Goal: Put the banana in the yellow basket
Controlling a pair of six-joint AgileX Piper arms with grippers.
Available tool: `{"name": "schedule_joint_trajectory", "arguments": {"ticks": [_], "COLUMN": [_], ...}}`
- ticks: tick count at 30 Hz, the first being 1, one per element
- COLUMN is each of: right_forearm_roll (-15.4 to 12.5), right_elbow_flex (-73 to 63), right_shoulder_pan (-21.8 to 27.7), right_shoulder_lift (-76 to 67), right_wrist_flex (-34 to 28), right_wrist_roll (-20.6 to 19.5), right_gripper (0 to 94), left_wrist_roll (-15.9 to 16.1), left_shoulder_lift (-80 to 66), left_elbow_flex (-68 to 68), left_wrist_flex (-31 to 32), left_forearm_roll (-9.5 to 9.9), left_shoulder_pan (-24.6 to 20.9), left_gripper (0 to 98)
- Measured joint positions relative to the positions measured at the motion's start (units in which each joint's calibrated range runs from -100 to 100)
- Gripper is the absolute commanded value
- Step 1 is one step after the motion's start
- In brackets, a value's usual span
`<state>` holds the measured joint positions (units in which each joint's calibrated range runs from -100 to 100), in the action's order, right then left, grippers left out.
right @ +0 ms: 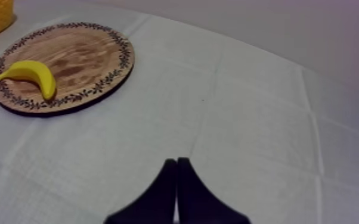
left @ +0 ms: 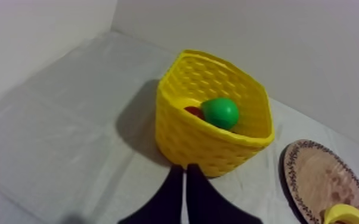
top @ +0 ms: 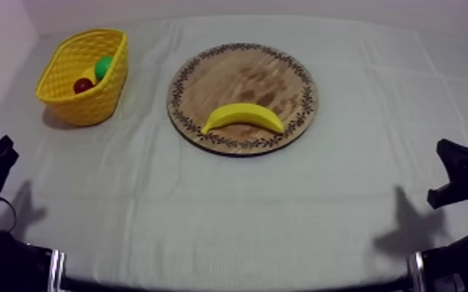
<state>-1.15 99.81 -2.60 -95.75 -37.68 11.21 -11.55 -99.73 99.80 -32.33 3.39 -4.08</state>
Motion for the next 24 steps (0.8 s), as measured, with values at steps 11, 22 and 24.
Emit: {"name": "schedule_joint_trajectory", "arguments": {"ticks": [11, 22, 24], "right_forearm_roll": [0.0, 0.0, 0.0], "right_elbow_flex": [0.0, 0.0, 0.0], "right_shoulder_pan": [0.0, 0.0, 0.0], "right_shoulder_lift": [0.0, 0.0, 0.0], "right_wrist_flex": [0.09, 0.01, 0.01], "right_wrist_roll": [0.0, 0.0, 0.0], "right_gripper": [0.3, 0.3, 0.3], "left_wrist_roll": [0.04, 0.42, 1.36], "left_shoulder_lift": [0.0, 0.0, 0.0], "left_elbow_flex": [0.07, 0.07, 0.07], "left_wrist_flex": [0.0, 0.0, 0.0], "left_forearm_roll": [-0.1, -0.68, -0.83], "left_shoulder_pan": [0.0, -0.07, -0.07], "left_gripper": [0.1, 2.1, 3.7]}}
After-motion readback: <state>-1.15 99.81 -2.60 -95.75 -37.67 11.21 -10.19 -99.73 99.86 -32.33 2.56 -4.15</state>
